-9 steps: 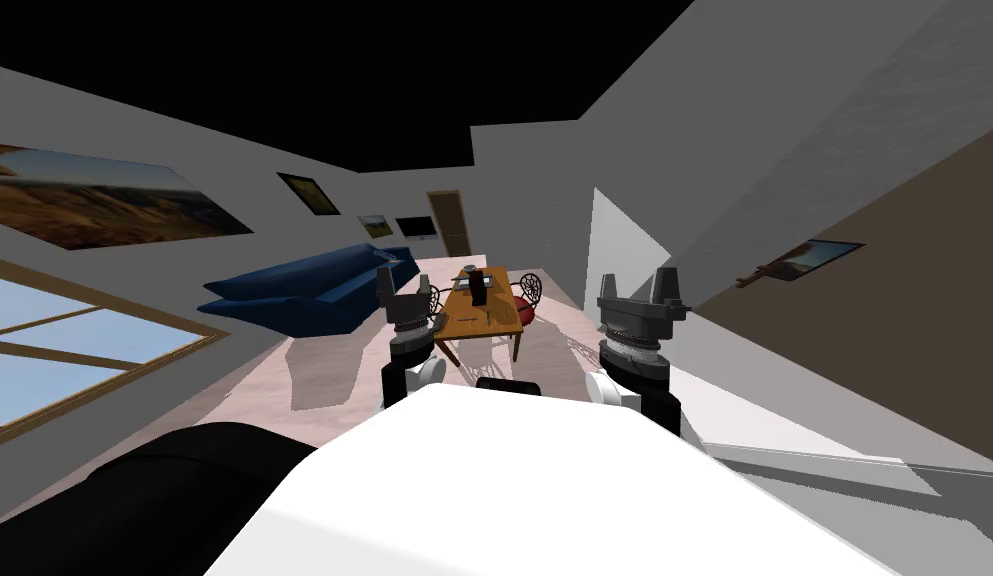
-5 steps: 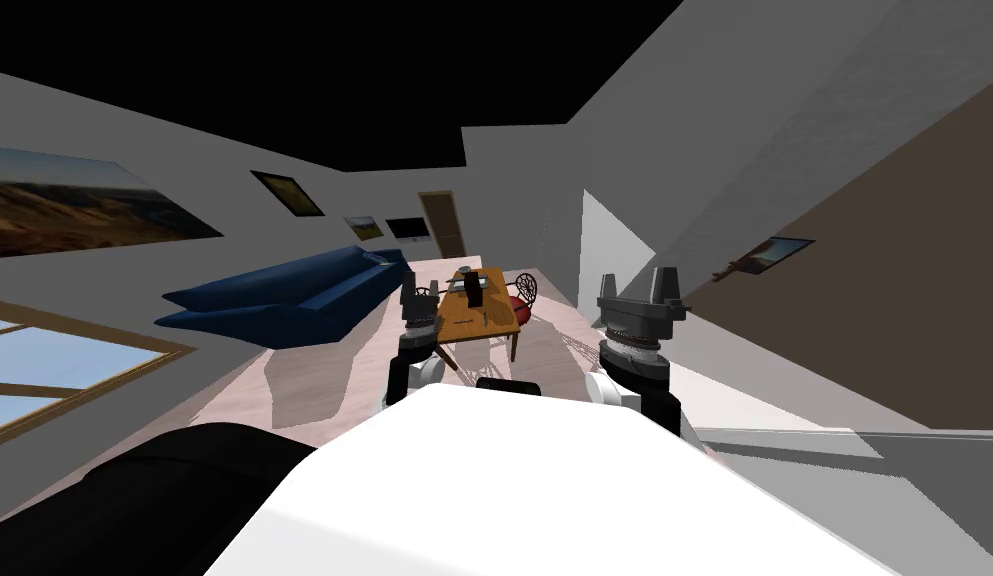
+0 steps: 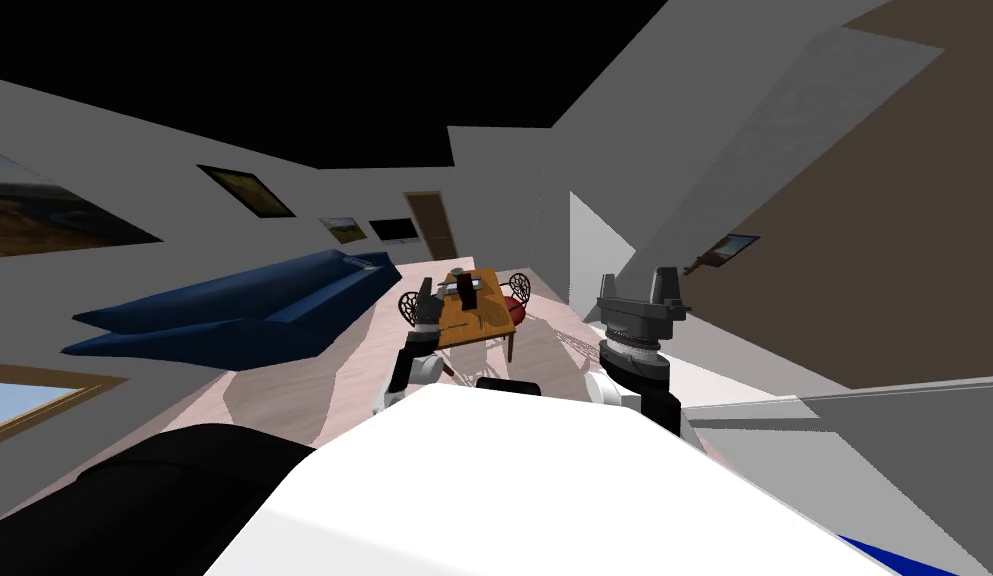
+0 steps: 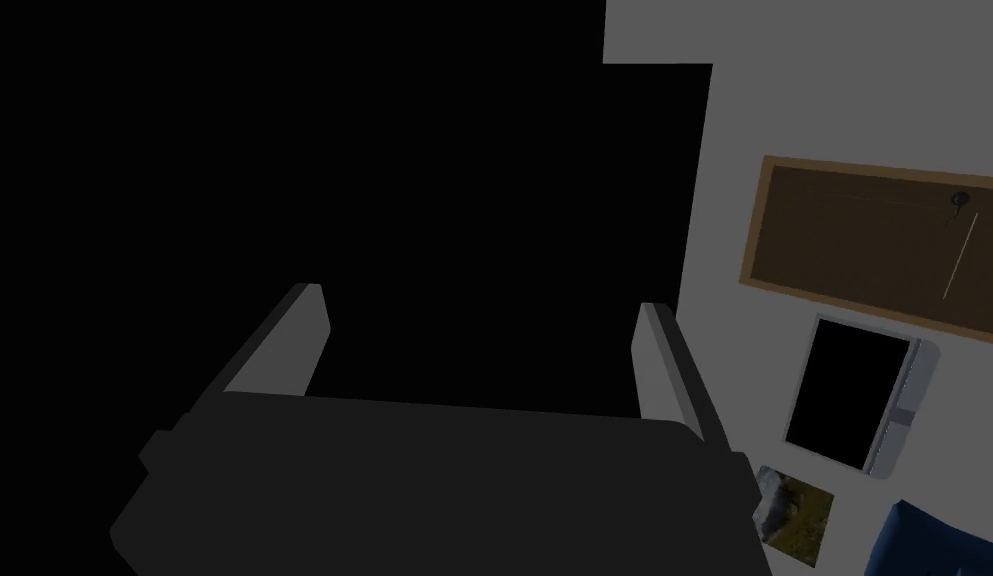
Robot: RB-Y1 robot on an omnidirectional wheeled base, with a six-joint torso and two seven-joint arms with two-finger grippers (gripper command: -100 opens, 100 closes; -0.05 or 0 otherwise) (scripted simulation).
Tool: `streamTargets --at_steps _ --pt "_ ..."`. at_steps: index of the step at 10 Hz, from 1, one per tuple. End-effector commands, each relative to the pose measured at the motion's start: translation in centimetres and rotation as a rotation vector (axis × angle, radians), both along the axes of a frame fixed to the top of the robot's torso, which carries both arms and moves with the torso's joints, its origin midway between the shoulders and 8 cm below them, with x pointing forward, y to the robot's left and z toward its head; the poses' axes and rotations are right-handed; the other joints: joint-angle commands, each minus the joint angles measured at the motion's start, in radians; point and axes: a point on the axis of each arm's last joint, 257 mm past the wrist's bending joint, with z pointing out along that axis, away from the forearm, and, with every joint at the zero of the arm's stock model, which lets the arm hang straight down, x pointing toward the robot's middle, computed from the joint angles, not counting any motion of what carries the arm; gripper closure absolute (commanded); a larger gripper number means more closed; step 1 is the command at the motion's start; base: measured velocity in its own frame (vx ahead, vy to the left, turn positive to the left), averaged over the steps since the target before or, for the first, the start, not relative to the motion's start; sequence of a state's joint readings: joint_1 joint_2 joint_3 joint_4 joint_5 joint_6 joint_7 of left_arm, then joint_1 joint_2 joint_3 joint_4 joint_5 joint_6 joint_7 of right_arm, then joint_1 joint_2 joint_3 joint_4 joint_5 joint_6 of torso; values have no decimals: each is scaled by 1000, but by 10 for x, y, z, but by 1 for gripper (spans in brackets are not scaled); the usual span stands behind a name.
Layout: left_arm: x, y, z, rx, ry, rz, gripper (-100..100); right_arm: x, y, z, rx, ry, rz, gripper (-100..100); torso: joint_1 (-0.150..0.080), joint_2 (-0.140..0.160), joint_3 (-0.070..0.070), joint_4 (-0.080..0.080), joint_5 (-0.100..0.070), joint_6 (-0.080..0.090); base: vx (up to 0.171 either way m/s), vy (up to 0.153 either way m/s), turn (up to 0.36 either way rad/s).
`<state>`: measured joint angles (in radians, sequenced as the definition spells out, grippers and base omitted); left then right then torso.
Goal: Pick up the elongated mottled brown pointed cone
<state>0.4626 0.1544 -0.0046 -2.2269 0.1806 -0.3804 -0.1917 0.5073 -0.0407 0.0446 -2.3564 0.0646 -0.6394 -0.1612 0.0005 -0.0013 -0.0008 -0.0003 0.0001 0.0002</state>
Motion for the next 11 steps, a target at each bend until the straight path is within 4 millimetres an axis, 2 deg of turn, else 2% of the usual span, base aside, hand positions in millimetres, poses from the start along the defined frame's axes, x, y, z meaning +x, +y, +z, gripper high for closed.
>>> streamTargets --at_steps 1,2,3,4,5,6,7,8,9,10,11 --pt "14 9 -23 32 76 23 -100 0 0 0 0 0 0 0 0 0 0 0 0 0 19 11 -227" --pt "16 9 -26 31 92 23 -100 0 0 0 0 0 0 0 0 0 0 0 0 0 14 13 -76" --pt "26 14 -44 52 151 37 -100 0 0 0 0 0 0 0 0 0 0 0 0 0 14 7 -138" --pt "26 15 -45 52 154 38 -100 0 0 0 0 0 0 0 0 0 0 0 0 0 11 8 -83" --pt "35 21 -63 74 212 53 -100 0 0 0 0 0 0 0 0 0 0 0 0 0 15 7 -174" --pt "36 21 -65 74 218 53 -100 0 0 0 0 0 0 0 0 0 0 0 0 0 13 10 -93" --pt "43 28 -82 97 270 68 -100 0 0 0 0 0 0 0 0 0 0 0 0 -1 14 11 -177" --pt "45 28 -85 97 284 67 -100 0 0 0 0 0 0 0 0 0 0 0 0 0 11 14 -80" --pt "51 35 -103 120 337 83 -100 0 0 0 0 0 0 0 0 0 0 0 0 -1 16 8 -206" --pt "52 35 -107 120 352 82 -100 0 0 0 0 0 0 0 0 0 0 0 0 0 11 12 -78" --pt "58 43 -124 144 402 97 -100 0 0 0 0 0 0 0 0 0 0 0 0 -1 13 8 -150"
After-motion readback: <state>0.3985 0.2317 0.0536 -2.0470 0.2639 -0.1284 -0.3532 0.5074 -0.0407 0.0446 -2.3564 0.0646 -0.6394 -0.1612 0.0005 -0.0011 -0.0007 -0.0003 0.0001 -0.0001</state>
